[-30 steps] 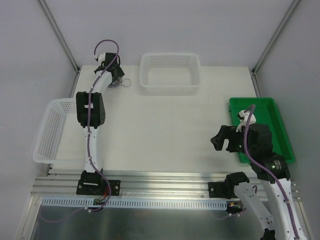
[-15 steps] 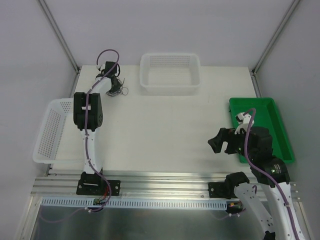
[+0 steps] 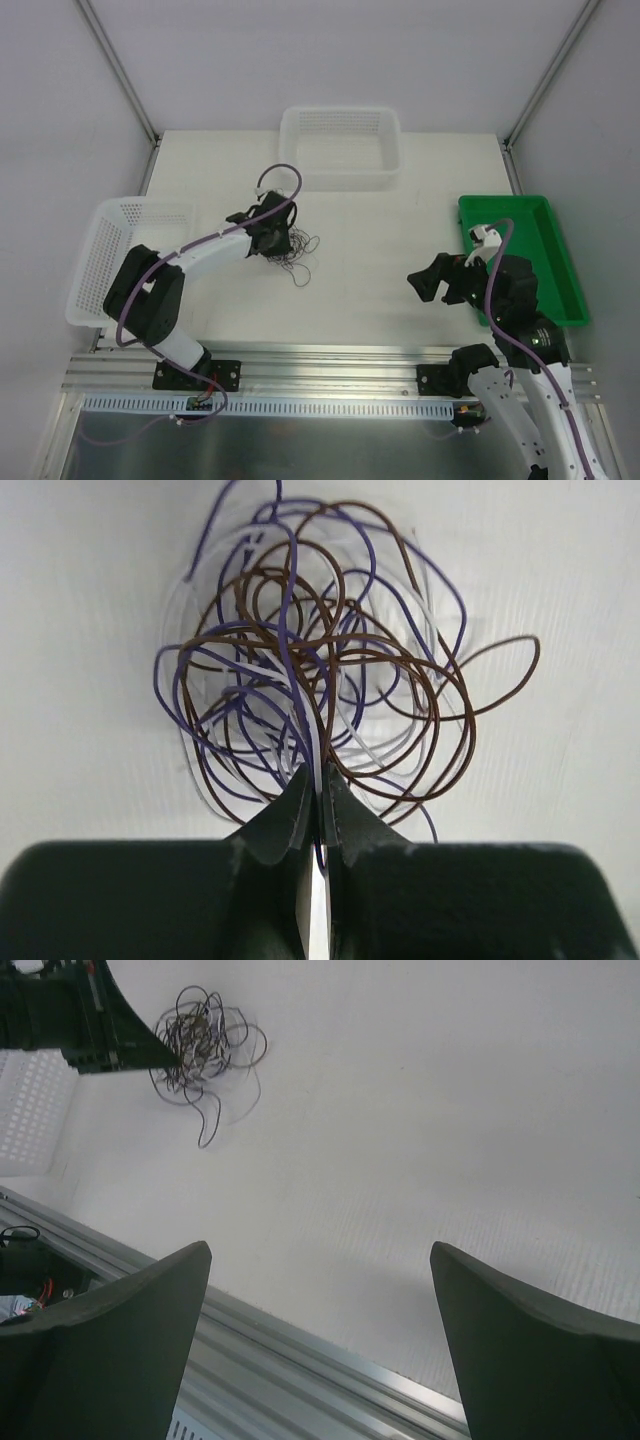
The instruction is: Untangle the cables
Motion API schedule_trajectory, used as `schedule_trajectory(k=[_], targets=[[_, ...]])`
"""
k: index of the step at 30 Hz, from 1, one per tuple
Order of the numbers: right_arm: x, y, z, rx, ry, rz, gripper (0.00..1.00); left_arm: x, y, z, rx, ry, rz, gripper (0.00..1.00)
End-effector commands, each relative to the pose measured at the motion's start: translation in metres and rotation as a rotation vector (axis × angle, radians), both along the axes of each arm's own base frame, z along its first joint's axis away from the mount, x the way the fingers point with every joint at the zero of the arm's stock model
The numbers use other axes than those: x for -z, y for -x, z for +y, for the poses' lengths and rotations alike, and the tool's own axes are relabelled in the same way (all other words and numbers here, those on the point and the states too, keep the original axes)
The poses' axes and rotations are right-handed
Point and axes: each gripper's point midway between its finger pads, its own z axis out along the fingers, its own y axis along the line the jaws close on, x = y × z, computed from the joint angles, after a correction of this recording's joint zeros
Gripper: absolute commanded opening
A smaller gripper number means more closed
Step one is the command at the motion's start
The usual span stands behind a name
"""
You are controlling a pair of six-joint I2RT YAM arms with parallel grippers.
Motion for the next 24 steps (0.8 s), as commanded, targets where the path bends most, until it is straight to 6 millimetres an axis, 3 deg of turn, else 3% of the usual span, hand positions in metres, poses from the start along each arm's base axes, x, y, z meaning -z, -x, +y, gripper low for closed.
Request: schedule_trajectory(k=[1,2,3,4,6,7,8,10,11,13,14,16,24], targets=[[-0.004,-0.015,0.015,-0.023,-0.060,-0.018,0.97,0.009,0.044,-0.012,0.024,0.026,0.023,0.00],[-0.001,-0.020,0.016,-0.018,-0.060,-0.008,0.97,0.012,0.051,-0.020,0.034,0.044,0.021,0.00],[0.004,-0.022,0.018,-0.019,-0.059,0.008,0.97,0.021,0.071,-0.030,0.083,0.046,0.039,0.00],[0.019,-0.027,0.021,-0.016,-0.050,0.067,0.97,0.024,0.079,-0.035,0.102,0.052,0.043,0.00],[0.024,-0.035,0.031,-0.015,-0.088,0.088,0.97,0.028,0.090,-0.045,0.118,0.079,0.031,0.00],[0.036,-0.034,0.040,-0.035,-0.091,0.123,0.97,0.029,0.097,-0.054,0.148,0.093,0.028,0.00],[0.036,-0.043,0.044,-0.013,-0.090,0.098,0.97,0.029,0.102,-0.059,0.150,0.109,0.032,0.00],[0.045,-0.037,0.063,-0.038,-0.071,0.121,0.97,0.023,0.109,-0.074,0.182,0.153,0.010,0.00],[0.054,-0.048,0.062,0.018,-0.019,0.130,0.97,0.023,0.112,-0.077,0.178,0.166,0.005,0.00],[0.061,-0.045,0.081,0.007,0.009,0.150,0.97,0.016,0.116,-0.087,0.194,0.195,-0.028,0.00],[0.066,-0.053,0.090,0.030,0.019,0.156,0.97,0.018,0.119,-0.087,0.188,0.200,-0.025,0.00],[0.073,-0.051,0.112,0.028,0.006,0.182,0.99,0.016,0.124,-0.092,0.195,0.214,-0.042,0.00],[0.098,-0.072,0.188,-0.024,0.010,0.201,0.82,0.024,0.145,-0.082,0.187,0.260,-0.043,0.00]])
